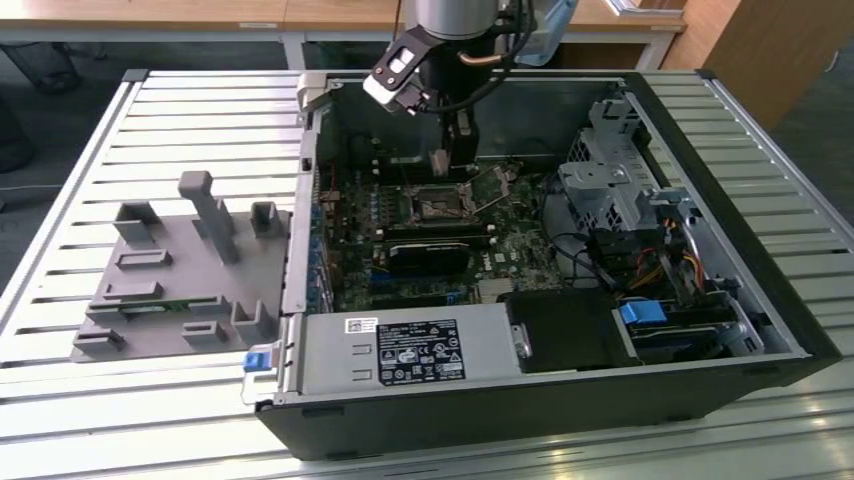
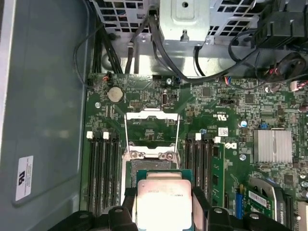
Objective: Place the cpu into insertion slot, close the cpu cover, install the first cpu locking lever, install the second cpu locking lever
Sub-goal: 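Place the cpu into insertion slot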
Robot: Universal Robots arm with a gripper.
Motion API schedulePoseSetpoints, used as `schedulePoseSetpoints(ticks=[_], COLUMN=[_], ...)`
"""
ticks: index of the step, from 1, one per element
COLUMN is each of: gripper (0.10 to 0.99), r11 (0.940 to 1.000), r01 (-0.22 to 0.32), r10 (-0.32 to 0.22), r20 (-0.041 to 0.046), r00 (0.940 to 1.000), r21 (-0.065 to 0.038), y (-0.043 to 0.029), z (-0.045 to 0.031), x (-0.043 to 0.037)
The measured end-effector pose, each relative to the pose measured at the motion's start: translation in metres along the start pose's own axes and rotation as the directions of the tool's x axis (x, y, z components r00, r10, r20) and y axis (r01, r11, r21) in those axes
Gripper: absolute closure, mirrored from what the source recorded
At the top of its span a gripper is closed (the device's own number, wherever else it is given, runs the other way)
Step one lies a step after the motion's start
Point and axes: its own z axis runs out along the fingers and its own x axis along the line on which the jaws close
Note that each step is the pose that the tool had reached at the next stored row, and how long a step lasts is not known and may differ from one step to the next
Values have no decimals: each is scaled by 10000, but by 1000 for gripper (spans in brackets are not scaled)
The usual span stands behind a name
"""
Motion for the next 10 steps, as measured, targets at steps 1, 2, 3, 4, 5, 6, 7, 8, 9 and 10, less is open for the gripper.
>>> schedulePoseSetpoints(ticks=[1,2,3,4,5,6,7,8,9,10], gripper=[545,545,545,545,545,545,545,545,545,545], r11=[10000,10000,10000,10000,10000,10000,10000,10000,10000,10000], r01=[2,3,2,2,2,1,0,1,1,1], r10=[-2,-3,-2,-2,-2,-1,0,-1,-1,-1], r20=[0,1,1,0,0,0,0,0,0,0], r00=[10000,10000,10000,10000,10000,10000,10000,10000,10000,10000], r21=[1,1,1,1,1,1,1,1,1,1], y=[-1,-3,-5,-6,-7,-9,-10,-11,-13,-14], z=[17,35,50,64,77,91,104,119,135,151], x=[2,3,5,7,8,11,15,19,23,28])
